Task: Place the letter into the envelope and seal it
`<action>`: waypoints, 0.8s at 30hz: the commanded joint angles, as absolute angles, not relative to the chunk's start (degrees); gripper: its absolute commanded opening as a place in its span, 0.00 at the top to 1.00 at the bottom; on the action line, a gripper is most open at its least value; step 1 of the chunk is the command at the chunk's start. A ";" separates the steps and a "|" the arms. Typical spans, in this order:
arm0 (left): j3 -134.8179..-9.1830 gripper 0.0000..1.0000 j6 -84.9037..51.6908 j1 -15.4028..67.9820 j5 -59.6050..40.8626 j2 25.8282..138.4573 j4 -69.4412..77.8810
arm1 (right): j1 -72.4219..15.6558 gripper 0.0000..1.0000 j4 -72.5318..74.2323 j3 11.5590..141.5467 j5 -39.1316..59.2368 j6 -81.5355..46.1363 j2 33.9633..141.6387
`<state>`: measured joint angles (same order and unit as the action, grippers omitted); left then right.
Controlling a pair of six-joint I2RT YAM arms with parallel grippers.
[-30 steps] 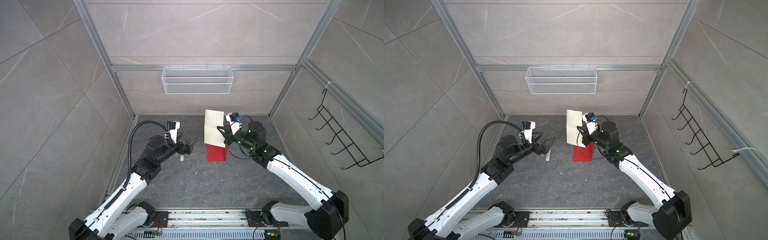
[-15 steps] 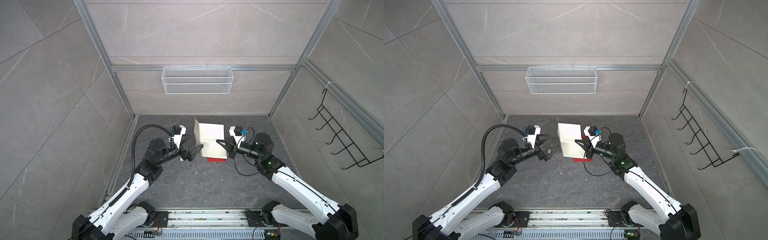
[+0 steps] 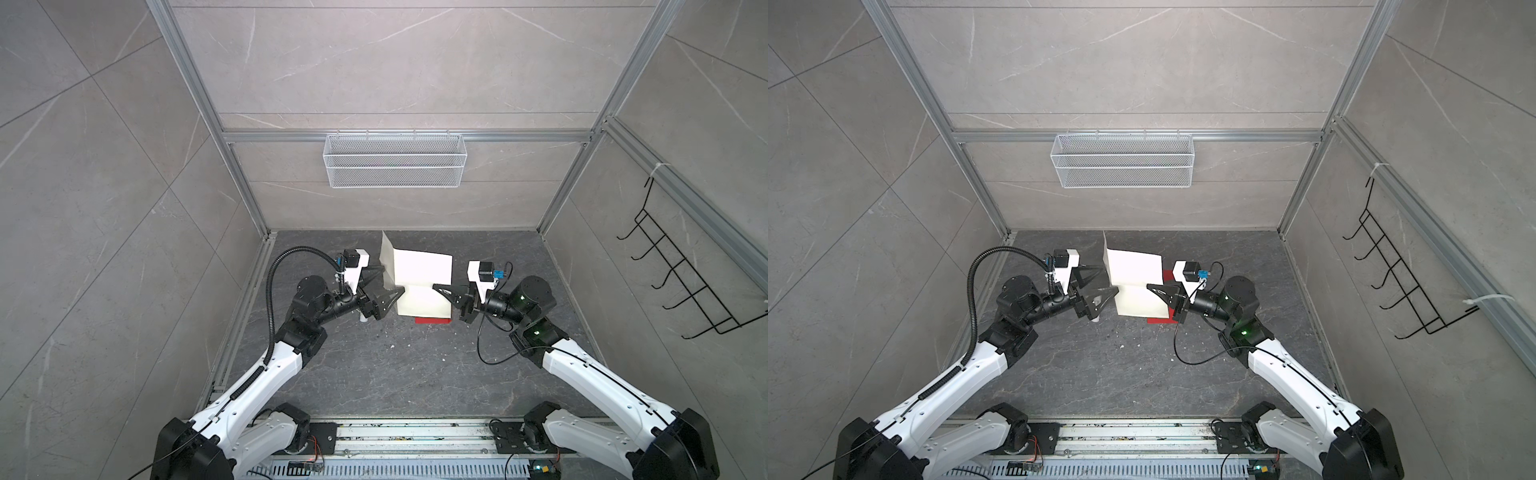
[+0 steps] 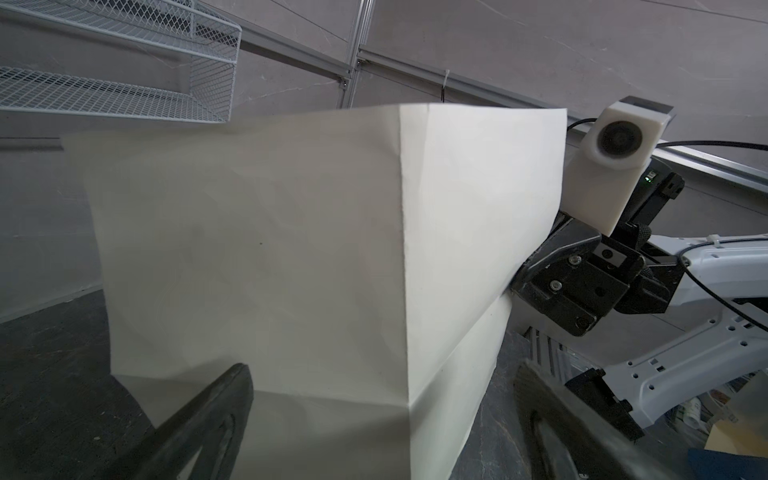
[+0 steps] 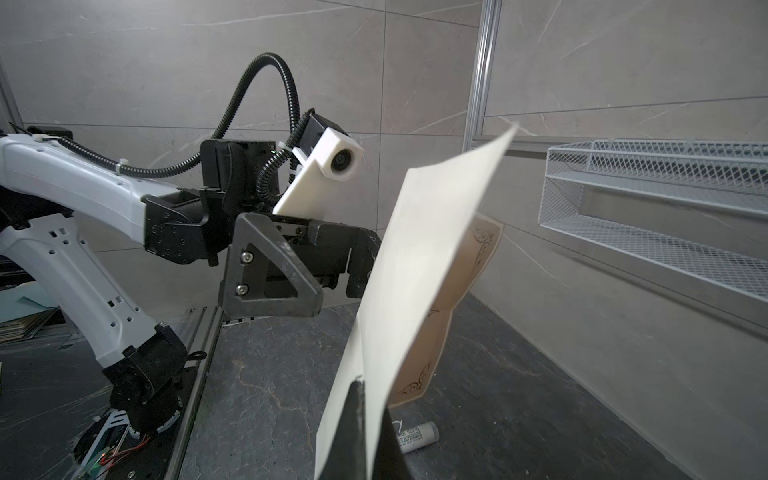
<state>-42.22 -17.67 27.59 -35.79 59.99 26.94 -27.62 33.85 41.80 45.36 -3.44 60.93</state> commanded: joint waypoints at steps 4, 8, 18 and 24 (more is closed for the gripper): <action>-42.79 0.09 -22.33 27.18 -43.18 62.24 38.29 | -27.51 1.00 41.18 41.75 48.59 -7.90 63.71; -43.07 0.18 -24.04 27.16 -45.42 63.40 40.77 | -27.46 1.00 42.86 41.92 48.43 -9.18 65.27; -43.33 0.49 -24.61 27.16 -46.46 64.33 41.52 | -27.50 1.00 44.17 42.02 46.37 -10.11 67.63; -43.33 0.71 -24.43 27.16 -45.29 64.38 41.09 | -27.51 1.00 43.09 42.01 45.14 -9.52 68.03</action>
<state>-42.17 -24.75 27.33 -45.15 64.23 37.87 -27.62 42.26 41.80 46.26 -9.30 67.68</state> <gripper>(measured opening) 0.298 0.046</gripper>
